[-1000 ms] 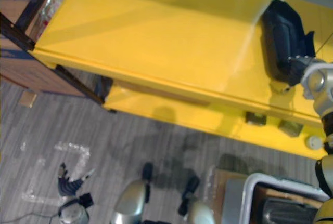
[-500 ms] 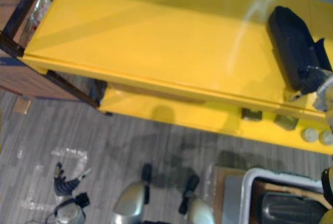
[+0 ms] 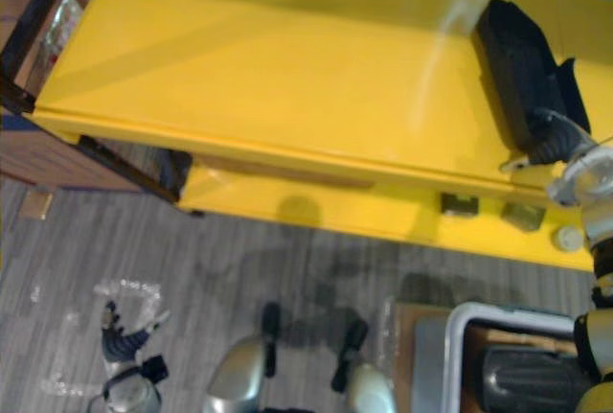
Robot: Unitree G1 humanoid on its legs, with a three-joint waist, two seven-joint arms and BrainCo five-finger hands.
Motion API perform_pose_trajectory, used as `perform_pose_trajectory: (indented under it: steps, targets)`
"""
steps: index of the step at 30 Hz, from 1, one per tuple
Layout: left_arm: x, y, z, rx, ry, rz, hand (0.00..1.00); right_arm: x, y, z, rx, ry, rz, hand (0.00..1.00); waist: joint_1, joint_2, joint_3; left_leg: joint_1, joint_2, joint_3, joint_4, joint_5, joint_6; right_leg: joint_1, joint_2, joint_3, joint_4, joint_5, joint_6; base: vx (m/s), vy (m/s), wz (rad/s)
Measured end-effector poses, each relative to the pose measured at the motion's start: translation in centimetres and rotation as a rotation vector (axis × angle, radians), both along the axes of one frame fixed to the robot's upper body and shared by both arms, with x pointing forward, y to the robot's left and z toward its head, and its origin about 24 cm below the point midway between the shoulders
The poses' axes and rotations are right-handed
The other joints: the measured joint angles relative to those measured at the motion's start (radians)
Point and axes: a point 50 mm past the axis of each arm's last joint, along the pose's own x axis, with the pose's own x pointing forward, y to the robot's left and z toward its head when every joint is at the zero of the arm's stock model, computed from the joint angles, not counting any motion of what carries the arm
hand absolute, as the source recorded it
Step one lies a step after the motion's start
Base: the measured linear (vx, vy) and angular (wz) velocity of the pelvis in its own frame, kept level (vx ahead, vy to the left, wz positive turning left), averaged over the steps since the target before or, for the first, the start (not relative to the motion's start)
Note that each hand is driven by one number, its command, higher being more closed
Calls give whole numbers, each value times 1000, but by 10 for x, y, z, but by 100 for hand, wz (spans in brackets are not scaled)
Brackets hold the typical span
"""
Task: Walk over and take plastic housings, then place them on the shelf
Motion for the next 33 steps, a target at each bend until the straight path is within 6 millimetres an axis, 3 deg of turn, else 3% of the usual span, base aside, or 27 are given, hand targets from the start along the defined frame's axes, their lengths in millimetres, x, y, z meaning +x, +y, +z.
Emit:
perform_pose_trajectory:
  steps: [7, 10, 23, 33]
  targets:
    - [3, -13, -2, -23, -13, -33, 0, 18, 23, 17, 63, -134, 37, 0, -1, 37, 18, 0, 2, -7, 10, 1, 1, 0, -1, -5, 17, -6, -4, -2, 1, 1]
    - [3, -13, -2, -26, -13, -32, 0, 23, 30, 18, 116, -158, 47, 0, 1, 39, 18, 0, 4, -10, 11, 2, 1, 0, 0, -7, 22, -10, -6, -5, -4, 1]
    - [7, -21, -3, -39, -17, -66, 0, 33, 34, 25, 269, -163, -30, 0, 0, 54, 24, 3, 4, -11, 16, 2, 1, -1, -3, -7, 39, -17, -6, 0, 0, 0]
    - [16, -23, 0, -44, -39, -76, 0, 40, 36, 24, 225, -131, -183, 0, 5, 59, 21, 5, -2, -11, 18, 6, 4, -2, -12, -8, 53, -19, -4, 0, 0, 0]
